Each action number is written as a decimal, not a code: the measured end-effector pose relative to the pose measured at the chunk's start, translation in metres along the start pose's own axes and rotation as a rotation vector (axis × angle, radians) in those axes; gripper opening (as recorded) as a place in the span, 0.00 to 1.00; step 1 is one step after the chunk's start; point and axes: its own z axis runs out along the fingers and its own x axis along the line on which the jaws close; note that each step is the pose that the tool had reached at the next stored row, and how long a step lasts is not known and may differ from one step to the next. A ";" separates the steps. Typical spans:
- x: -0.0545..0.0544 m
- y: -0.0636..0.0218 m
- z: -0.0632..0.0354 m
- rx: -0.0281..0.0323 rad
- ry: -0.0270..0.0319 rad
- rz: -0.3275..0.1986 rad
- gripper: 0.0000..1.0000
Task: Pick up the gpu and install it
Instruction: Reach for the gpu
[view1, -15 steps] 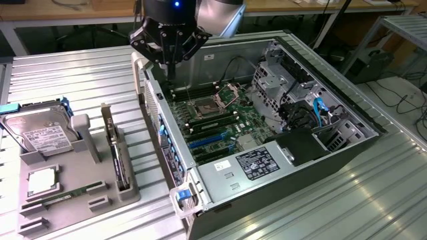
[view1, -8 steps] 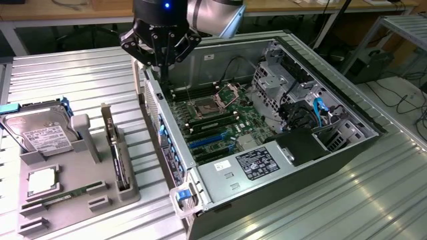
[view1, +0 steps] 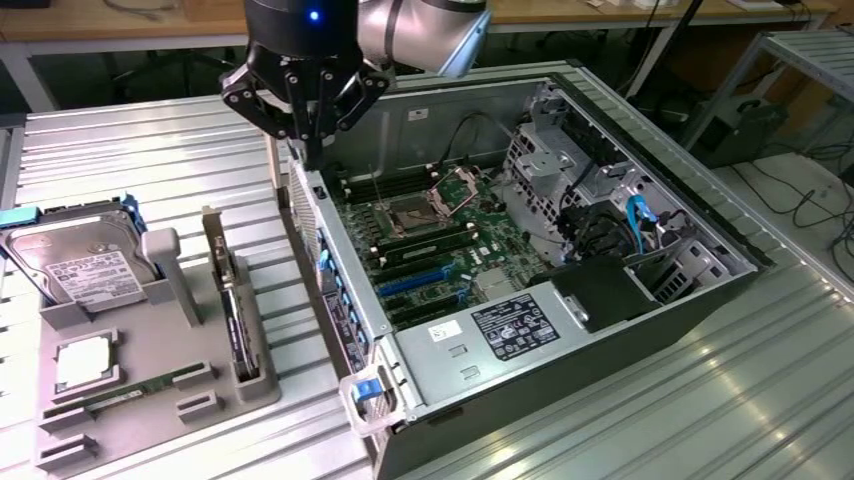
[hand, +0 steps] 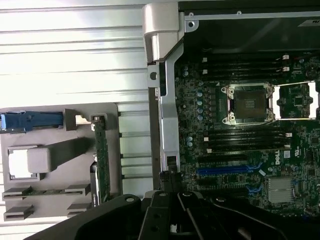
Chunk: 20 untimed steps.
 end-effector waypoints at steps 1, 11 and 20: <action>0.001 -0.0014 -0.0001 0.0000 0.0000 -0.001 0.11; 0.014 -0.0163 -0.0009 -0.0008 0.0005 -0.016 0.11; 0.040 -0.0201 -0.0018 -0.0012 0.0008 -0.023 0.11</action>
